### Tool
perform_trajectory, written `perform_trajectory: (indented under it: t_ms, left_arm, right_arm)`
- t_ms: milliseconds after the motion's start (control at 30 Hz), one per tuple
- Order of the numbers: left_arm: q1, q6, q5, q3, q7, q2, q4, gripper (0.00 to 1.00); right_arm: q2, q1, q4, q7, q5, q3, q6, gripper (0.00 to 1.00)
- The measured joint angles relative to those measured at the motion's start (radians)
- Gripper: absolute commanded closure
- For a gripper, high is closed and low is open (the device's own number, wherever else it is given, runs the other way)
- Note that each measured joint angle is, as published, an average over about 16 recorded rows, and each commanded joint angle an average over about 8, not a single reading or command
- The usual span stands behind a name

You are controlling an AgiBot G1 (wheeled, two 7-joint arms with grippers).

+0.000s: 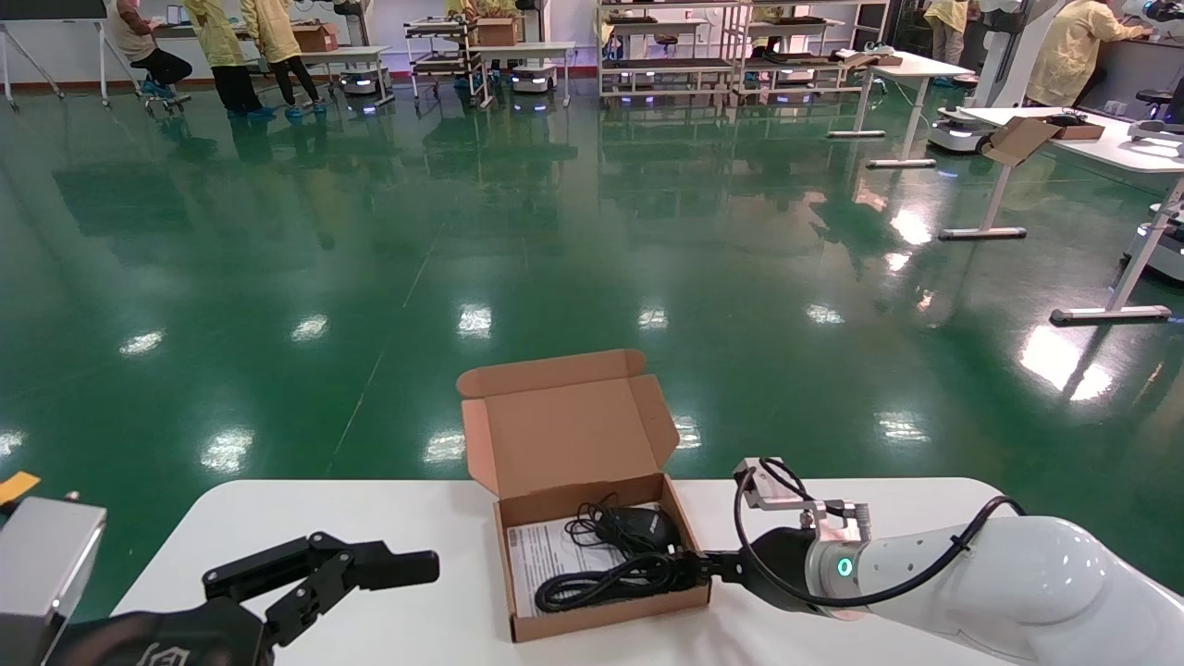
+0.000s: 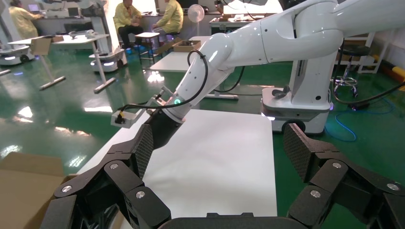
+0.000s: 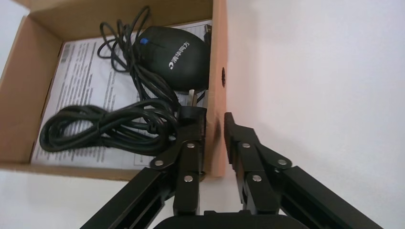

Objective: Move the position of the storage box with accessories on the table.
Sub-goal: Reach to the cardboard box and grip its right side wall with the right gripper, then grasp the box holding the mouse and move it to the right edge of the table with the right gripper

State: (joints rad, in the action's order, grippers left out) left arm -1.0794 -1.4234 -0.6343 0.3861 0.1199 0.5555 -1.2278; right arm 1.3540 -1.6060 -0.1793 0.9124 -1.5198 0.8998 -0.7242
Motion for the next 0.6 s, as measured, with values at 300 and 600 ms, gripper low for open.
perform_trajectory:
  t_ms: [300,600]
  left_arm:
    - [0.000,0.000,0.000,0.000,0.000,0.000,0.000,0.00]
    - [0.000,0.000,0.000,0.000,0.000,0.000,0.000,0.00]
  right_arm:
    - [-0.005,-0.030,0.011,-0.009,0.010,0.013,-0.026,1.00]
    - [-0.020,-0.099,0.028,-0.035,0.018,0.019,-0.089,1.00]
